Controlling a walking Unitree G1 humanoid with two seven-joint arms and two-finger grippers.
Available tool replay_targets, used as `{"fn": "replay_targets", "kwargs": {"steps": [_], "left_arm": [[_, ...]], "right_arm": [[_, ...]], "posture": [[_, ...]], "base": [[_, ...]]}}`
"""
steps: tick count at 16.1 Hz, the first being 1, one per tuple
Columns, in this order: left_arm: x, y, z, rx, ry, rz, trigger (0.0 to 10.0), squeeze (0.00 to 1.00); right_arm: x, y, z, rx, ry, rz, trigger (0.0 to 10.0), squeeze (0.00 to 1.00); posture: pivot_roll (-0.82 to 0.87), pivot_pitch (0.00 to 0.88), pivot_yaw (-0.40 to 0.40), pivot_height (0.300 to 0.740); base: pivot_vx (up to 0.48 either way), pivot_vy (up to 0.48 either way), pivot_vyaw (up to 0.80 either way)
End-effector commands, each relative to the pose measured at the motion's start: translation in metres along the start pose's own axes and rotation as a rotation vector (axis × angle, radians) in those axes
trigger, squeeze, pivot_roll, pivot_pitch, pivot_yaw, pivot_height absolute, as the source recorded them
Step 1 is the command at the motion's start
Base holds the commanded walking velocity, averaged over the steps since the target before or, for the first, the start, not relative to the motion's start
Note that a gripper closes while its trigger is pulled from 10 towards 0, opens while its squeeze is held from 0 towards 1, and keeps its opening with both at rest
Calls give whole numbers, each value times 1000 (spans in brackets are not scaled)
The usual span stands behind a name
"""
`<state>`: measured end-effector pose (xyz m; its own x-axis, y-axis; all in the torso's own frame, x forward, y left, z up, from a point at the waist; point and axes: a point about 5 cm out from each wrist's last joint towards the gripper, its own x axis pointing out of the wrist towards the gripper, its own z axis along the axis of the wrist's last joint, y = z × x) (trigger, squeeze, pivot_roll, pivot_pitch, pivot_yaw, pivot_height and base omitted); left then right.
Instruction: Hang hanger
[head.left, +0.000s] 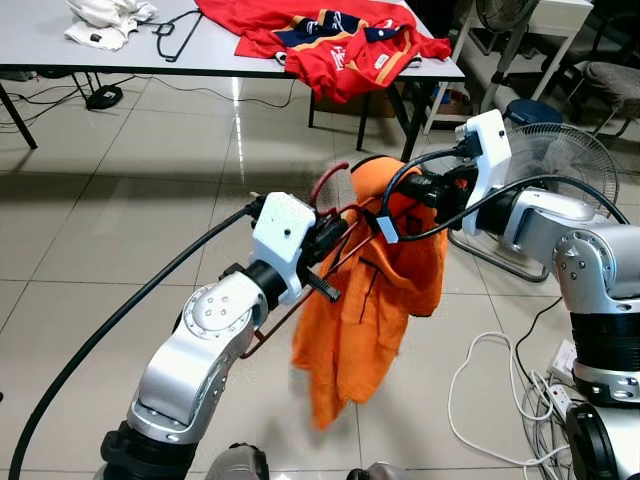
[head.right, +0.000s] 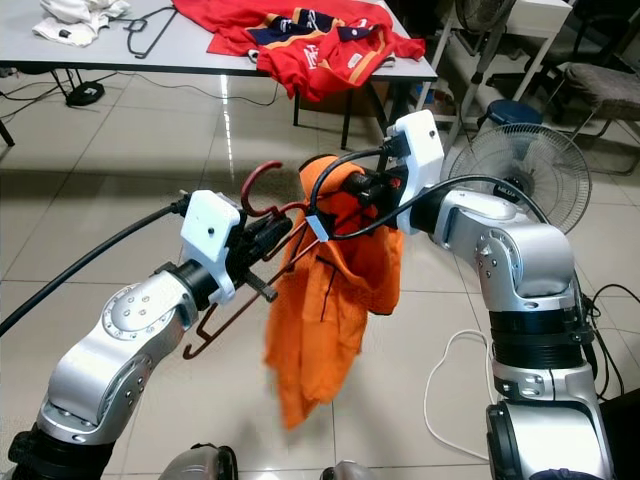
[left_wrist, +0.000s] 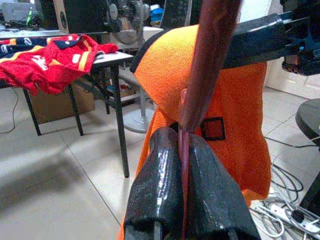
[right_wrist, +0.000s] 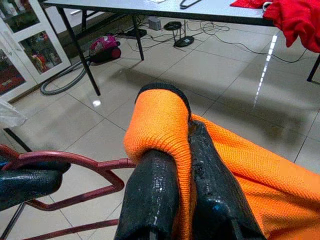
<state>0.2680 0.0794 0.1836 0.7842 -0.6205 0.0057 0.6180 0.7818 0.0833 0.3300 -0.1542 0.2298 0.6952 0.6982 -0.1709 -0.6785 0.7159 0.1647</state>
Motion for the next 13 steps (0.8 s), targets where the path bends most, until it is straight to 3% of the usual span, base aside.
{"fn": "replay_targets", "kwargs": {"steps": [1,7,13], "left_arm": [[1,2,4,-10,-13,22,10000,0],[-1,19,6,-68,-54,164,10000,0],[1,15,9,-87,-74,146,10000,0]], "right_arm": [[-2,5,10,-18,-49,31,10000,0],[-2,-1,11,-20,-68,-22,10000,0],[-2,-1,12,-29,-77,-20,10000,0]], "posture": [[-105,46,-49,740],[-96,33,-50,740],[-102,33,-46,740]], "base": [[0,0,0],[0,0,0],[0,0,0]]}}
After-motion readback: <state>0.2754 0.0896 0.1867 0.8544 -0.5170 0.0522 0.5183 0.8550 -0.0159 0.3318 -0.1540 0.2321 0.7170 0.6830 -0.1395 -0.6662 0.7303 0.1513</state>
